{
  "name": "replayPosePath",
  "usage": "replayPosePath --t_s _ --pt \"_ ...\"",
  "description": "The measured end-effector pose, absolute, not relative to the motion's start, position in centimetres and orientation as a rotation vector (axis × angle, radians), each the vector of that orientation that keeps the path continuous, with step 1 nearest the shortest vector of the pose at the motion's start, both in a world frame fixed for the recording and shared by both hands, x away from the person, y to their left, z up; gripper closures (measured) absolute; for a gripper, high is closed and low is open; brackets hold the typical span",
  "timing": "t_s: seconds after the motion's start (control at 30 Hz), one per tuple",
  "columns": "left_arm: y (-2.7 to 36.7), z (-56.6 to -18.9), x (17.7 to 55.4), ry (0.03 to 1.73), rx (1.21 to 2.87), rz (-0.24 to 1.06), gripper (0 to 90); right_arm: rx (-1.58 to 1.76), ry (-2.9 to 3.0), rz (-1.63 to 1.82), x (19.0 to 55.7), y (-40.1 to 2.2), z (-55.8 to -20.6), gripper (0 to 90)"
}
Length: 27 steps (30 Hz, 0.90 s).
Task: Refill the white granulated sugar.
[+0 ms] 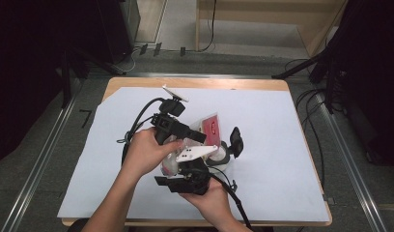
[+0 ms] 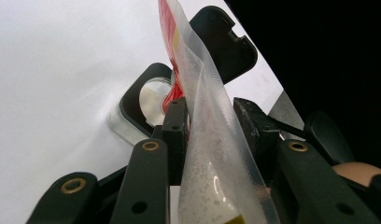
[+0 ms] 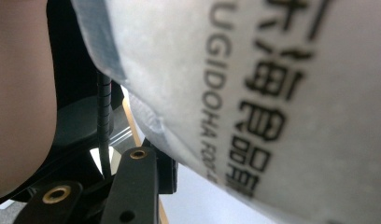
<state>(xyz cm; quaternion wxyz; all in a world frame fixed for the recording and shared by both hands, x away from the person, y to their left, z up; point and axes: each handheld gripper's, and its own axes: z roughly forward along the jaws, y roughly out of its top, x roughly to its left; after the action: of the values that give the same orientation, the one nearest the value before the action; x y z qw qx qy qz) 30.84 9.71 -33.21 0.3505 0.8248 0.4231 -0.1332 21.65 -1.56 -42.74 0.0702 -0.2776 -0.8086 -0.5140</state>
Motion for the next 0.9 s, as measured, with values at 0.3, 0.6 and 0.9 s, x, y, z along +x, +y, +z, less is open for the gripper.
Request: replayPosePath --t_s 0.3,0.6,0.9 --pt "9.73 -33.21 30.77 1.104 2.127 -0.347 67.8 -0.828 -2.433 -1.541 21.67 -1.54 -42.71 63.3" --pt "9.89 -33.18 30.68 1.107 2.128 -0.340 68.0 -0.820 -2.432 -1.539 21.64 -1.43 -42.69 63.3" --pt "9.91 -33.18 30.66 1.109 2.127 -0.340 68.1 -0.818 -2.436 -1.538 21.62 -1.39 -42.69 63.3"
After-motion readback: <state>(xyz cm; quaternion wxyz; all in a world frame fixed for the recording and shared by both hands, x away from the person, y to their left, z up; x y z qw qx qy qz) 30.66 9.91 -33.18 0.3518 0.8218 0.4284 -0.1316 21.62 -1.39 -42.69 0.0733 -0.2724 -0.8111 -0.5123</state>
